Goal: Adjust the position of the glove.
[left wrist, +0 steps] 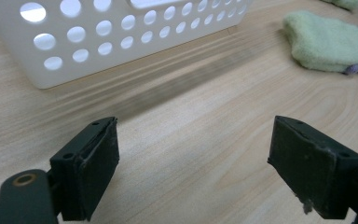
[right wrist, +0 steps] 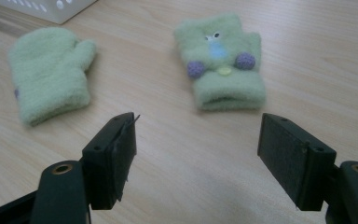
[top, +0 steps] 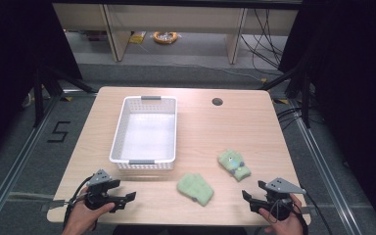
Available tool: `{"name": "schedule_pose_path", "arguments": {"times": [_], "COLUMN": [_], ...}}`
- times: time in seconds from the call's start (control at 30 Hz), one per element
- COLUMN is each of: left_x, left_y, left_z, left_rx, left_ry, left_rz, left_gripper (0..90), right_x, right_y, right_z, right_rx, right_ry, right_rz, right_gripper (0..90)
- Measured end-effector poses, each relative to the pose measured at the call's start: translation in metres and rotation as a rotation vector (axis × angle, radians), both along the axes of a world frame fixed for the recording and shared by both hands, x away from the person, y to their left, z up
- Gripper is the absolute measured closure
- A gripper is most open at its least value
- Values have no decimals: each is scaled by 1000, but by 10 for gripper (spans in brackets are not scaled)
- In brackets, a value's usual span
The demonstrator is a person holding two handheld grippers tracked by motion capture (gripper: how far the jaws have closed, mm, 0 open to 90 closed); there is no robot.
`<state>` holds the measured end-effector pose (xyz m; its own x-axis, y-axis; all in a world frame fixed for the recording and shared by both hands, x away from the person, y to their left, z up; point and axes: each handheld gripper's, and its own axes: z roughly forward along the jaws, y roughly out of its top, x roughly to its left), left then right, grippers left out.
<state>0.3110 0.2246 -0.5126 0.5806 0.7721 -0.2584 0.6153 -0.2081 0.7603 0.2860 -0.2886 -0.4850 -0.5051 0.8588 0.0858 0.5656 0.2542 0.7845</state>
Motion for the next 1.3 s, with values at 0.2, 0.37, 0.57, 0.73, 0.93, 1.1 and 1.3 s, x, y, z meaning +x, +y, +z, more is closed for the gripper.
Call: {"name": "schedule_pose_path", "arguments": {"times": [0.2, 0.37, 0.57, 0.73, 0.93, 1.1, 1.3], "left_x": [0, -1, -2, 0, 0, 9, 27], "left_y": [-1, -5, -12, -24, -56, -92, -117], "left_z": [1, 1, 4, 10, 20, 21, 16], "left_rx": [3, -22, -44, -74, -62, -43, -26], "left_ry": [-3, 2, -8, -12, -55, -41, -12], "left_rz": [-7, -30, -55, -72, -134, -238, -291], "left_gripper": [168, 191, 206, 226, 286, 405, 501], "right_x": [0, 0, -3, -1, 0, 6, 16], "right_y": [0, 1, 4, 8, 22, 38, 63], "right_z": [0, -1, 2, 6, 11, 14, 12], "right_rx": [-3, -5, 11, 9, 19, -19, -53], "right_ry": [-5, -11, 10, -37, -43, -29, -11], "right_rz": [3, -1, -10, 44, 88, 139, 212], "right_gripper": [269, 233, 188, 289, 414, 502, 562]}}
